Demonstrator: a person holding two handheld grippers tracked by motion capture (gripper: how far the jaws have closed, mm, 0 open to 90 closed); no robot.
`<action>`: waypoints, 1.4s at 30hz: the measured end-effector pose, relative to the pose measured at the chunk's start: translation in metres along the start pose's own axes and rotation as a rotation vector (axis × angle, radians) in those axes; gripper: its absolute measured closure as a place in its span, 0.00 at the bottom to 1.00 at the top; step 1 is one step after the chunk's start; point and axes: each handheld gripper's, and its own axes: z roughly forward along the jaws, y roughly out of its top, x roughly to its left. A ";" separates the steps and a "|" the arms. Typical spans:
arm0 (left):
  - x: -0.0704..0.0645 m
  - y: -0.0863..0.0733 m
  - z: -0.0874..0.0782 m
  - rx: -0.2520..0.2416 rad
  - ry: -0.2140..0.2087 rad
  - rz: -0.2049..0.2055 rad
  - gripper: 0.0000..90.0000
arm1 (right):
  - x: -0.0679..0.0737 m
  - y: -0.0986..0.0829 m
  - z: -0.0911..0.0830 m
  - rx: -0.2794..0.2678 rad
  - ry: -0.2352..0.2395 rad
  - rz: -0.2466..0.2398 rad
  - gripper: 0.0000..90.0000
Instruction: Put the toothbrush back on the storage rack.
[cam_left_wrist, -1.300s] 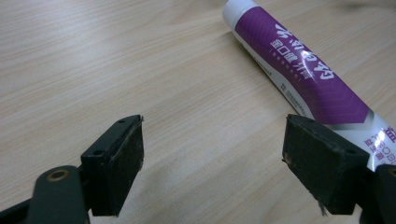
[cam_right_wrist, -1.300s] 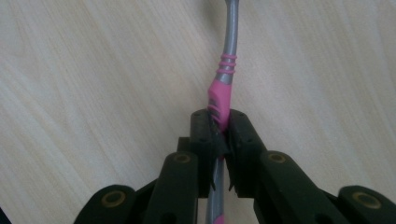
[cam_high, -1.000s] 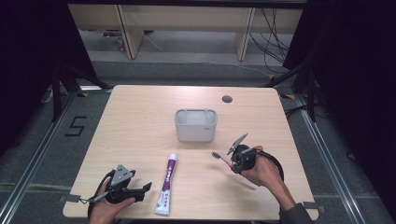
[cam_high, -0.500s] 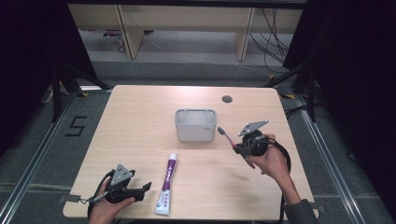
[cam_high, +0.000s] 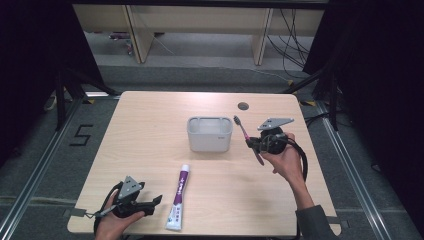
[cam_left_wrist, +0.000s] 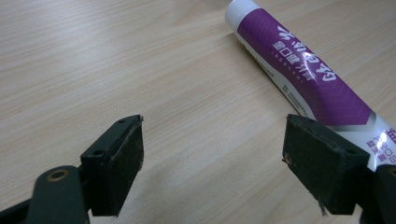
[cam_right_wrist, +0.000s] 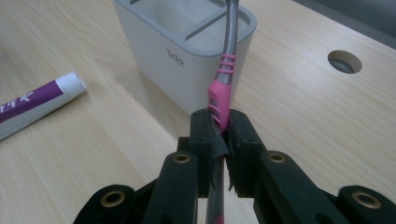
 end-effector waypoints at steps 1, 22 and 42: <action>0.000 0.000 0.000 -0.001 0.001 -0.001 0.22 | -0.001 0.001 0.000 0.004 0.005 -0.001 0.91; -0.001 0.000 0.001 -0.010 0.003 -0.011 0.22 | -0.016 0.022 0.004 -0.173 0.002 0.030 0.91; -0.002 0.001 0.001 -0.017 -0.001 -0.017 0.22 | -0.023 0.044 0.011 -0.329 0.052 0.150 0.91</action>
